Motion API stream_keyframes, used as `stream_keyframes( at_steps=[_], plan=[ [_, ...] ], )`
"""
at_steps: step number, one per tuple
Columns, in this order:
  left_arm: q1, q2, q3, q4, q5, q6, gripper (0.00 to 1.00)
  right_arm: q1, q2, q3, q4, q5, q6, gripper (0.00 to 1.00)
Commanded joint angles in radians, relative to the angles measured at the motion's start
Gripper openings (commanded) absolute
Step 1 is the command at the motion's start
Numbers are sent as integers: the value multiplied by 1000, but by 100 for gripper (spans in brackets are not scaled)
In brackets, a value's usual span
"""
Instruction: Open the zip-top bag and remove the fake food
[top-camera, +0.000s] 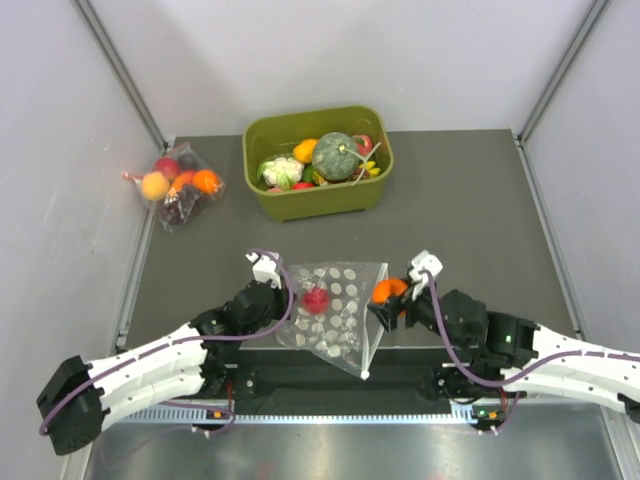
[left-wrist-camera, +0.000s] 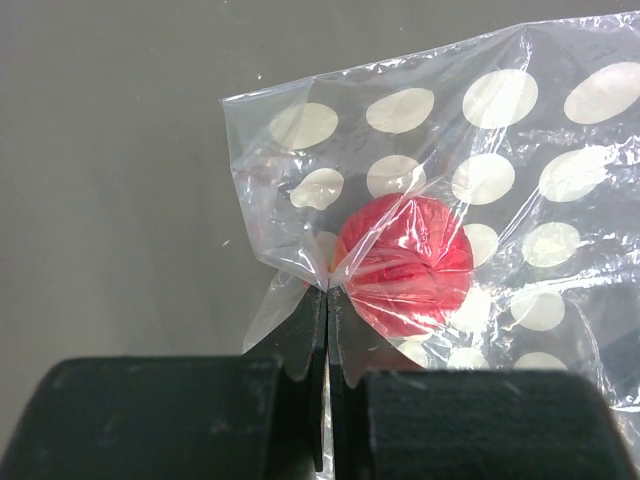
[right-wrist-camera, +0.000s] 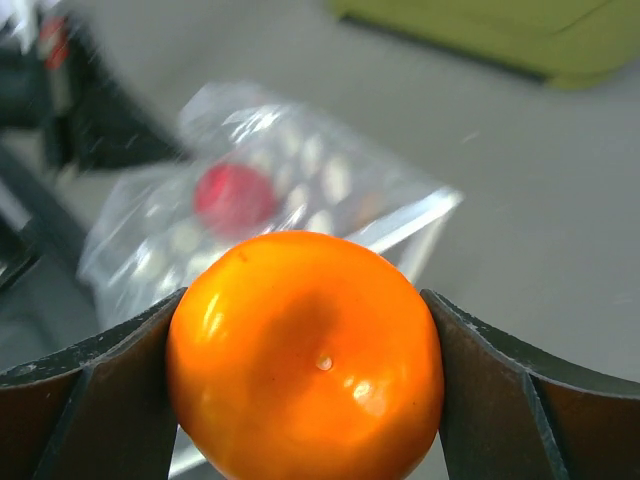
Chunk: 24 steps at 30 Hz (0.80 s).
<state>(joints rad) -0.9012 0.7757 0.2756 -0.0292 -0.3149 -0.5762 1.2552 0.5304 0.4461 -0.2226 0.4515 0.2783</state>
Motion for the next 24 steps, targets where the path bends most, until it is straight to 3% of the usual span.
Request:
stream_keyframes(
  at_steps=[1,5,8,14,24],
  plan=[
    [7,-10,33,5,-4,10,0,-138,60,135,14,-29,-111,41],
    [8,3,30,20,13,10,0,-446,217,235,138,-282,-163,40],
    [10,14,31,20,20,18,0,-597,379,324,219,-448,-165,39],
    [16,19,30,20,20,33,0,-710,690,551,318,-556,-185,38],
    [27,33,34,20,25,55,0,-797,1104,913,270,-637,-197,37]
  ],
)
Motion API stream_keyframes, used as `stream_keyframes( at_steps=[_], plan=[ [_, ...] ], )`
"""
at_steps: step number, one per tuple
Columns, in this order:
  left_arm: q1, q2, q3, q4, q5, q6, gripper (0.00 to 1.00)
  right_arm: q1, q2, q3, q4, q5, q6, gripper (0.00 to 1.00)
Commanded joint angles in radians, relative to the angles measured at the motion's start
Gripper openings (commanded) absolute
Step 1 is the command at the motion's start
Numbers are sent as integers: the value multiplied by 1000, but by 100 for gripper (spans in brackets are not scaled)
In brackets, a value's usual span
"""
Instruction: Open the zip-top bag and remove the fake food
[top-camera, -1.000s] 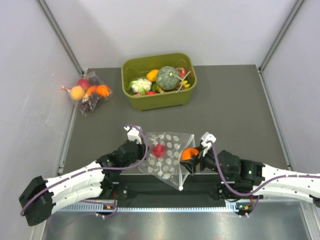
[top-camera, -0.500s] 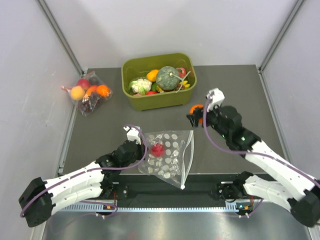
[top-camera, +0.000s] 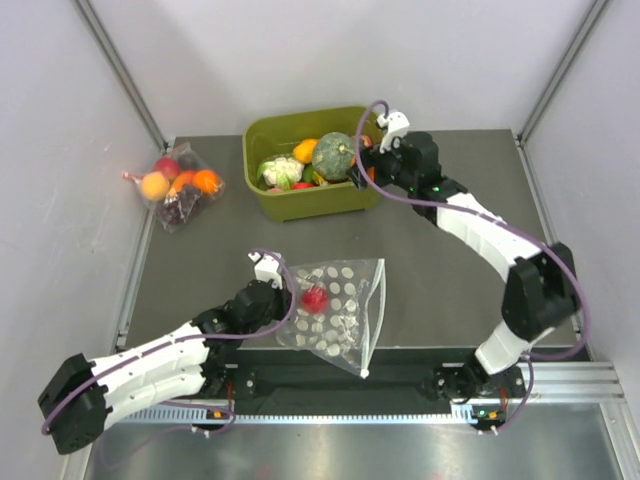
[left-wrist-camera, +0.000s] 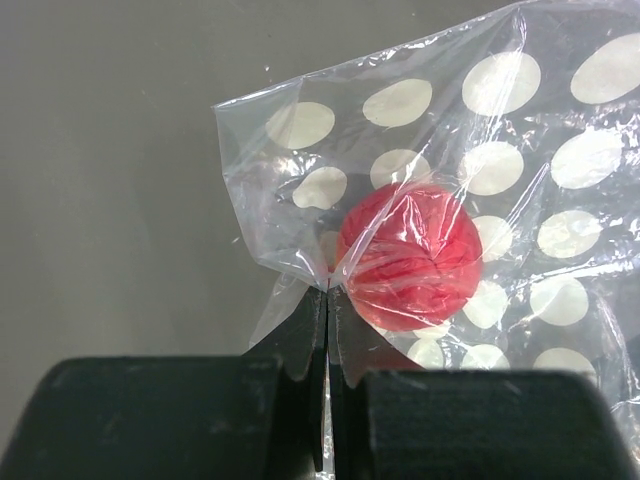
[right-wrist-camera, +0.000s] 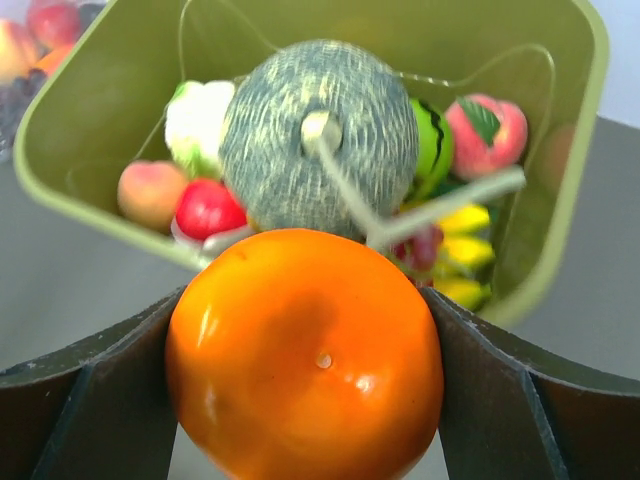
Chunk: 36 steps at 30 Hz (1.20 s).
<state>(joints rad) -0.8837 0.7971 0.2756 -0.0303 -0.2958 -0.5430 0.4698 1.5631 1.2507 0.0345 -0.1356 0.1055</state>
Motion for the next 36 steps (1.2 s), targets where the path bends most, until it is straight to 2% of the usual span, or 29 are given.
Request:
stream_keyframes(
  at_steps=[1,7,15,16,17,19,20,24,26,36],
  plan=[
    [9,14,34,21,7,25,0,-11,130,157,7,-48,-27,37],
    [20,24,31,21,10,31,0,-13,332,355,-85,48,-43,36],
    [43,11,25,21,20,40,0,-11,462,487,-174,212,-90,39],
    [46,11,27,20,21,41,0,-13,465,487,-173,217,-92,43],
    [49,11,27,21,23,43,0,-14,465,483,-170,217,-90,56],
    [52,13,27,20,26,43,0,-14,451,464,-162,209,-92,68],
    [54,13,27,21,29,43,0,-14,442,454,-153,206,-92,77],
    [57,13,25,21,35,41,0,-14,384,398,-98,182,-92,88],
    [58,14,25,23,38,40,0,-14,350,383,-94,166,-93,100],
    [63,2,25,21,52,35,0,-14,186,267,-6,76,-133,100]
  ],
)
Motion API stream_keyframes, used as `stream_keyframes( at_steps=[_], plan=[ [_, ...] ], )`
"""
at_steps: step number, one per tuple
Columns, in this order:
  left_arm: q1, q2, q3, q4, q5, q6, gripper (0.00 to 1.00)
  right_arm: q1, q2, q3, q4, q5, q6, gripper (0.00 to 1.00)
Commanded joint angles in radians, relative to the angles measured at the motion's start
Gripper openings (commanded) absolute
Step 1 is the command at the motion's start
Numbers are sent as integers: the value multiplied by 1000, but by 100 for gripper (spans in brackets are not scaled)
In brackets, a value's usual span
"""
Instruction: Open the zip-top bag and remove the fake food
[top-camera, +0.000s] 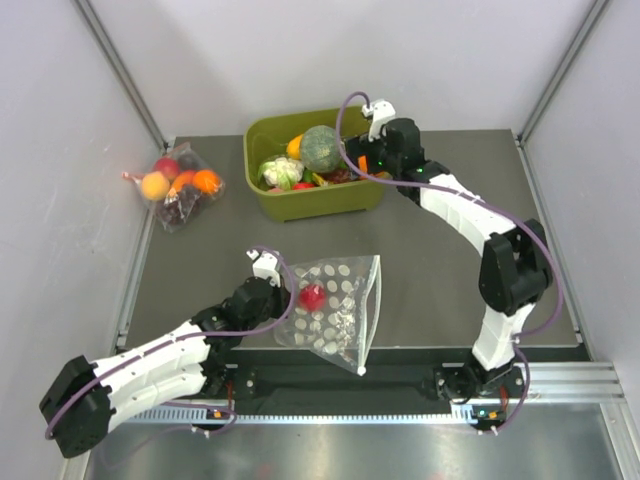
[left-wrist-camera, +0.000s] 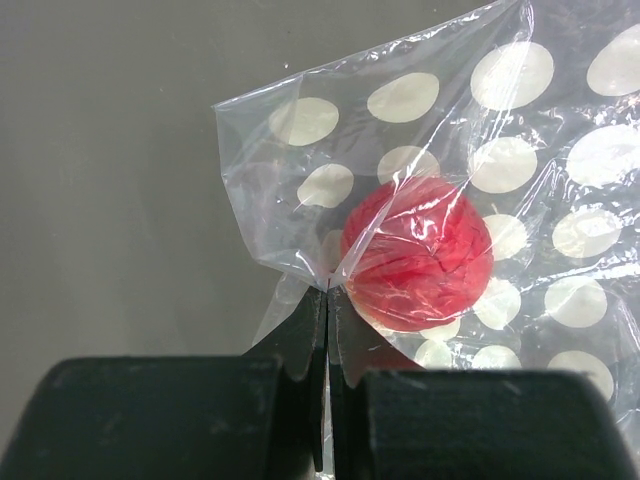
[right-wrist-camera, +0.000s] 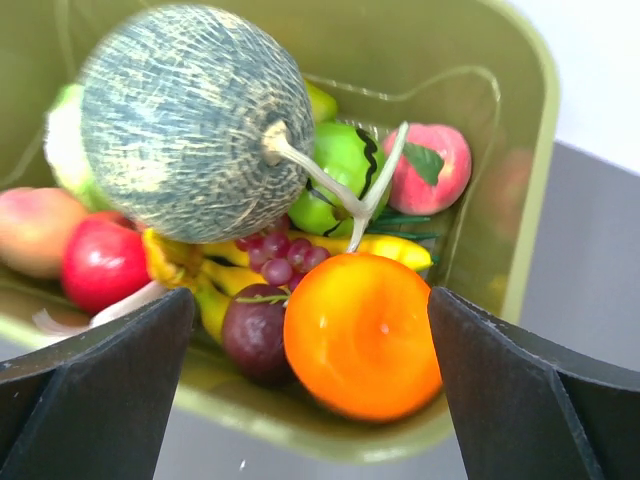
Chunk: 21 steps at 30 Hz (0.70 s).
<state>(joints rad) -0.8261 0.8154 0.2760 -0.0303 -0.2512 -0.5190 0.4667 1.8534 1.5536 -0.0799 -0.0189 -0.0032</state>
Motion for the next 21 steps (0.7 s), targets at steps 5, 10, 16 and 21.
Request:
stream_keyframes(
  at_steps=[5,10,16,21],
  plan=[
    [8,-33,28,18,13,7,0,-11,-224,-87,126,-26,-41,100],
    [10,-51,41,9,18,13,0,-8,-433,-251,138,-62,-20,100],
    [16,-44,91,-20,26,40,0,44,-750,-610,152,-43,61,100],
    [28,-10,104,-34,12,57,0,234,-910,-811,83,49,131,97]
  ],
)
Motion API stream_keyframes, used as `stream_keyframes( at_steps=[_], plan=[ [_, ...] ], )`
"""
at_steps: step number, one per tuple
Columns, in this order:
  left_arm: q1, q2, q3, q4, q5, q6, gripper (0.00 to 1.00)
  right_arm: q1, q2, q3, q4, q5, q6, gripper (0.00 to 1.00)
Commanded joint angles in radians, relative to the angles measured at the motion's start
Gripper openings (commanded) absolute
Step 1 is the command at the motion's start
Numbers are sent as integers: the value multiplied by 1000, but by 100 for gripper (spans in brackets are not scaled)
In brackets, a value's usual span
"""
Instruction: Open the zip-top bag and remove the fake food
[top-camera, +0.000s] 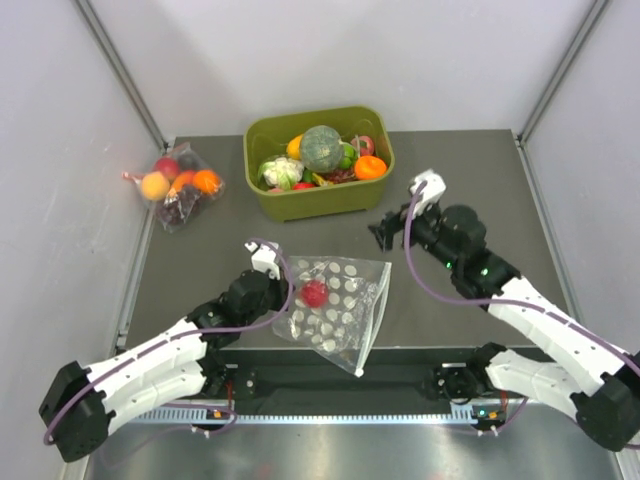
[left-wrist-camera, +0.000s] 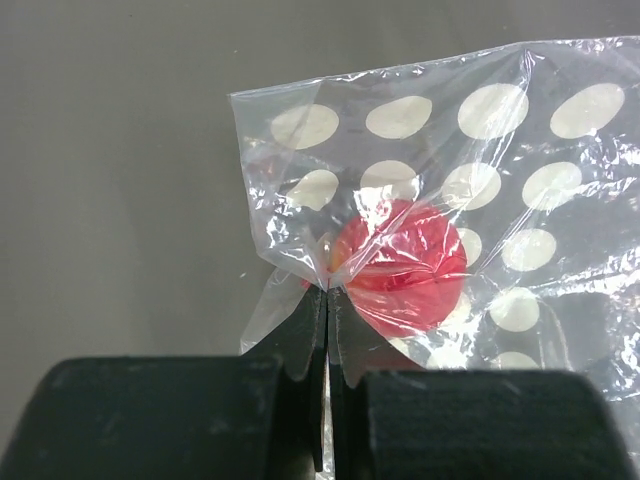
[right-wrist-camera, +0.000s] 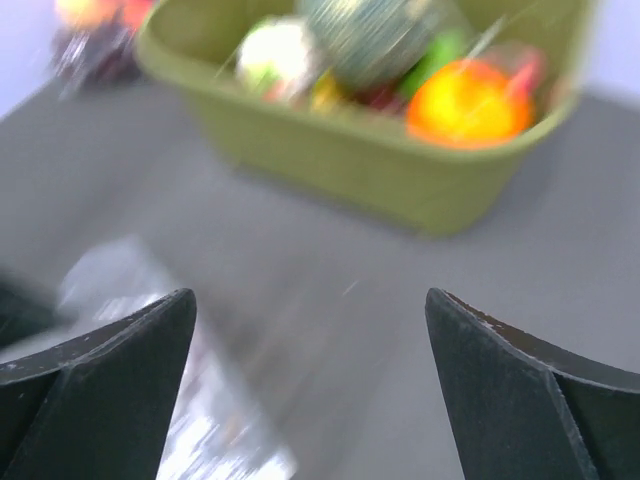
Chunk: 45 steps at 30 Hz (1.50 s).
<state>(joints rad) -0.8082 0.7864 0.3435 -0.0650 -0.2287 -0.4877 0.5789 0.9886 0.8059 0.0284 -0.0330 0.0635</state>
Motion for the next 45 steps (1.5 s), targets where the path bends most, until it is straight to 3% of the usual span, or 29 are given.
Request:
stream_keyframes(
  at_steps=[1,5,10,18,30,45],
  plan=[
    [18,27,34,4,-12,28,0,163,-53,-76,-60,86,82,95],
    [44,68,25,45,5,38,0,370,-91,-158,-96,200,142,91],
    [93,112,34,50,28,63,0,432,-139,-211,-71,185,203,86],
    [139,96,23,47,83,98,0,443,-156,-298,-84,170,206,60],
    [153,114,37,44,103,100,0,455,-159,-321,-61,131,167,41],
    [161,105,46,27,134,101,0,490,-90,-321,-38,142,163,36]
  ],
)
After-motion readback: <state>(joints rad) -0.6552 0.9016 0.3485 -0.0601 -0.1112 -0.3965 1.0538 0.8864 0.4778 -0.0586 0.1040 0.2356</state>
